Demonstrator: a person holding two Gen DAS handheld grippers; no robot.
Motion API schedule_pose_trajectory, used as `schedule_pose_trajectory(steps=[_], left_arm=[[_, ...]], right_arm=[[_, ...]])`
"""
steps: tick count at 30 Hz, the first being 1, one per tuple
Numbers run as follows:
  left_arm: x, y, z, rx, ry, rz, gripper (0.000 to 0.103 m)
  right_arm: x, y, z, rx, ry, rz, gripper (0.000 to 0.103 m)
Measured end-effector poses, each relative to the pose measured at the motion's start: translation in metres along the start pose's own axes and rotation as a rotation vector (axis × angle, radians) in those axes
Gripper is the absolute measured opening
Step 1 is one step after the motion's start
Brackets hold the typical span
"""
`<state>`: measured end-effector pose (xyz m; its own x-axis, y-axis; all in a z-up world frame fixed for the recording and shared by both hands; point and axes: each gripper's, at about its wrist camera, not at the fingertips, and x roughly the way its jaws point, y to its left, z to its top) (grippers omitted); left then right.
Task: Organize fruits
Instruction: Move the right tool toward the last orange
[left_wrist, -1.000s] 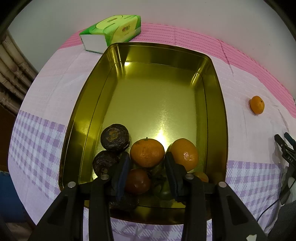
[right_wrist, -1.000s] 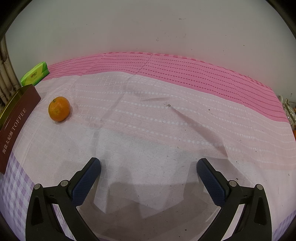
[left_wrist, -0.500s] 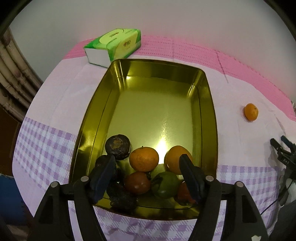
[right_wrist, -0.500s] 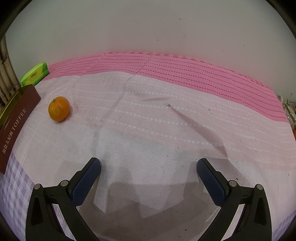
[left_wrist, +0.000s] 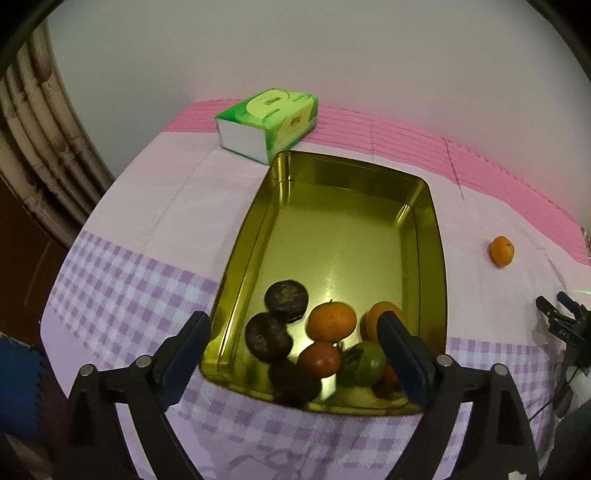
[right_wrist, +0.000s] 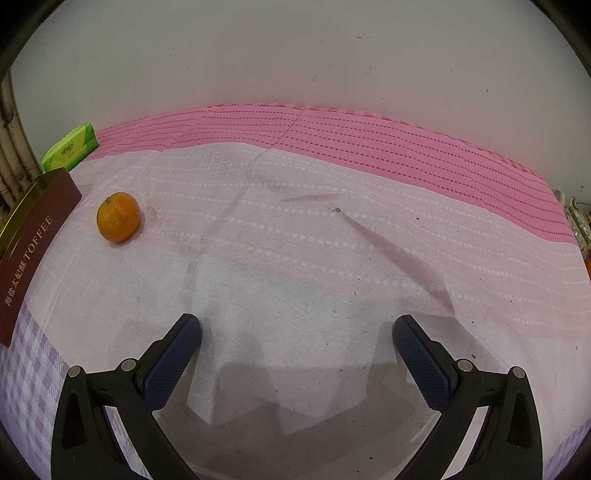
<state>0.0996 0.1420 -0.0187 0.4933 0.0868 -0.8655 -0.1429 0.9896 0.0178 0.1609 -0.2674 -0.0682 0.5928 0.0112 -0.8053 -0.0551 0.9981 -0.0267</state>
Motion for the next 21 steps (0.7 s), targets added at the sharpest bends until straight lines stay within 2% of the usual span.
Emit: schedule_pose_trajectory(steps=[6,8,14,21], left_arm=[[-0.010,0.020,-0.008,-0.040,-0.012,-0.018,0.093],[-0.015,0.028,-0.010,-0.054,-0.018,-0.022,0.101],[-0.030,0.047,-0.014,-0.090,-0.050,-0.012,0.102],[-0.046,0.071,-0.029,-0.138,-0.103,0.049,0.102]], right_arm=[[0.000,0.000,0.000,0.000,0.000,0.000,0.103],[0.000,0.000,0.000,0.000,0.000,0.000,0.103],[0.000,0.000,0.000,0.000,0.000,0.000,0.103],[-0.001,0.001,-0.002,0.023,0.001,-0.017,0.103]])
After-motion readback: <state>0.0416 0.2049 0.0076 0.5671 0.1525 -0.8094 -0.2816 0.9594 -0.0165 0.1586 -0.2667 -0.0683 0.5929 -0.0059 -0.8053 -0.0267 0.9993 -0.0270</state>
